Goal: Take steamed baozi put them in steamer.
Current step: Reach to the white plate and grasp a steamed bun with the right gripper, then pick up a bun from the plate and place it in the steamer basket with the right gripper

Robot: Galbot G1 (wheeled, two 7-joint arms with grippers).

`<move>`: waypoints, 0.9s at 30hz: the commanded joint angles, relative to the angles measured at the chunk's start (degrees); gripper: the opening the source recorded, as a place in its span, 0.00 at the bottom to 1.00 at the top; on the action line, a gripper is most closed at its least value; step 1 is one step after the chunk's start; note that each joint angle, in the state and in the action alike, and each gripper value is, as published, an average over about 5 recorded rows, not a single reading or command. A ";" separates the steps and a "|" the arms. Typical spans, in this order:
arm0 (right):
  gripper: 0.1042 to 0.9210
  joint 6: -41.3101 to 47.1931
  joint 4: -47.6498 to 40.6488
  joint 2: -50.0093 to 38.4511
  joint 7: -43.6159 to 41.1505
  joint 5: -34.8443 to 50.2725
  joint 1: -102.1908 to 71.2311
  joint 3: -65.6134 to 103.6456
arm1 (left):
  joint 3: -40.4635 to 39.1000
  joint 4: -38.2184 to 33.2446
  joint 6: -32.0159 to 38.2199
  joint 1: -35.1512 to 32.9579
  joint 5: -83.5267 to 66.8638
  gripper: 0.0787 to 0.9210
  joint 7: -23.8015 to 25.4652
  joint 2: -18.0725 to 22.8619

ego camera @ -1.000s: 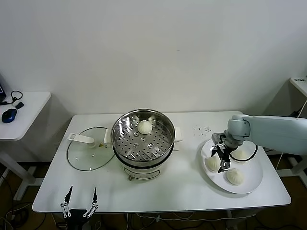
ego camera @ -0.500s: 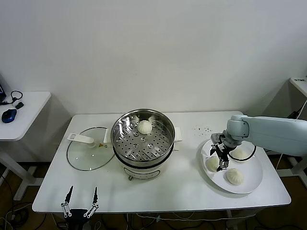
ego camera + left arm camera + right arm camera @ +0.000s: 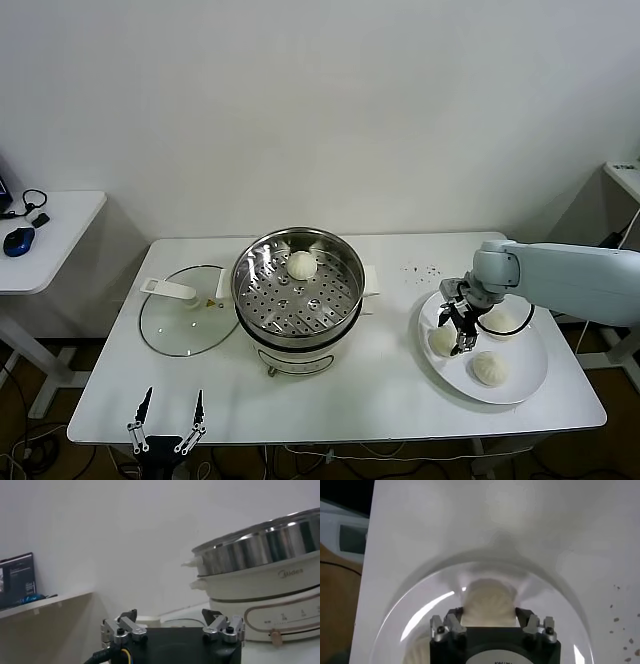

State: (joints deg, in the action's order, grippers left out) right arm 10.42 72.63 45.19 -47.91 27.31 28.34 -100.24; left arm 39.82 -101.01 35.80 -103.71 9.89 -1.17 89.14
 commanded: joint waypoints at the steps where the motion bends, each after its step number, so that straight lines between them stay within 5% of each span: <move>1: 0.74 -0.07 0.27 -0.11 -0.24 -0.26 0.73 -0.20 | 0.07 0.02 0.02 -0.01 0.00 0.88 -0.01 -0.05; 27: 0.70 -0.17 12.61 7.36 -3.90 16.87 30.81 -15.53 | -0.36 -2.01 -0.30 -0.17 0.13 0.88 0.05 -0.05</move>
State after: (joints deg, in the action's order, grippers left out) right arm 10.14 80.49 48.09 -51.01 34.85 45.43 -109.97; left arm 39.50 -102.60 35.68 -103.76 9.98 -1.14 89.12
